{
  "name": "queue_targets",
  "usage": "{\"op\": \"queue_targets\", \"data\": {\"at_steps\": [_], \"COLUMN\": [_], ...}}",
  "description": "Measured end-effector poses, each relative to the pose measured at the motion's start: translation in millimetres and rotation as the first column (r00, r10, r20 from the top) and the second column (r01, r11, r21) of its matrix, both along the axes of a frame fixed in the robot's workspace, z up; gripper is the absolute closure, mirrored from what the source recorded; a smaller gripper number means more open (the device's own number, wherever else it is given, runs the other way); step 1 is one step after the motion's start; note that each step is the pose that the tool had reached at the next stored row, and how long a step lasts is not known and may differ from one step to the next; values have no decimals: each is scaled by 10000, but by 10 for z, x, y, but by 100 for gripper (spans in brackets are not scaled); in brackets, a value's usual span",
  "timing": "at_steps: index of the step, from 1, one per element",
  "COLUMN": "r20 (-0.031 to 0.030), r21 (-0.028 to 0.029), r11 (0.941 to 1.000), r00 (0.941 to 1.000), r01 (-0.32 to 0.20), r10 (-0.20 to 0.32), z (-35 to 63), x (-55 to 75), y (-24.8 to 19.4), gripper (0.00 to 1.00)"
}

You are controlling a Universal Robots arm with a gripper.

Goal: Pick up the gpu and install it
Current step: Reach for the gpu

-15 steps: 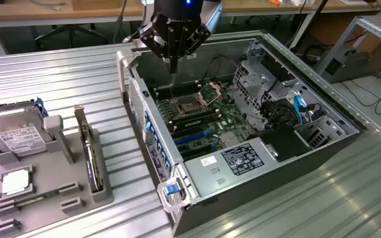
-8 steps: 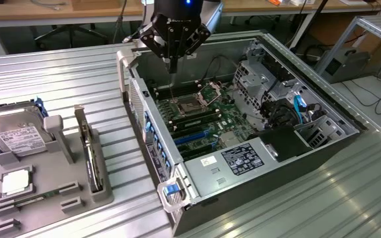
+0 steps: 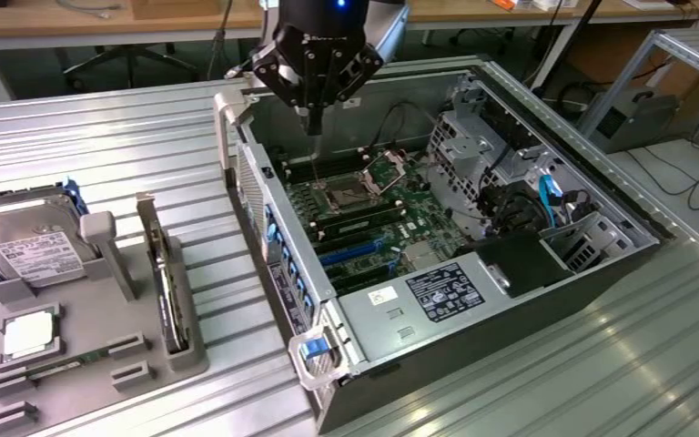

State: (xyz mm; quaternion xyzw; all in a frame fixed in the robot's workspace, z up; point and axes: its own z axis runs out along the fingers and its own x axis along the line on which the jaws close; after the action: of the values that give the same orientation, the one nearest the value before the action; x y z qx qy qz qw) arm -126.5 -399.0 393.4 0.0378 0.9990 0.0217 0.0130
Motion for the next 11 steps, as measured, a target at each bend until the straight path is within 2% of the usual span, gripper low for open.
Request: {"op": "queue_targets", "data": {"at_steps": [4, 11], "r20": [1, 3], "r21": [1, 1], "r11": [10000, 10000], "r00": [10000, 10000], "r01": [1, 0], "r10": [-1, 0], "z": [-1, -1], "x": [-77, -353], "y": [0, 1], "gripper": [89, 89]}}
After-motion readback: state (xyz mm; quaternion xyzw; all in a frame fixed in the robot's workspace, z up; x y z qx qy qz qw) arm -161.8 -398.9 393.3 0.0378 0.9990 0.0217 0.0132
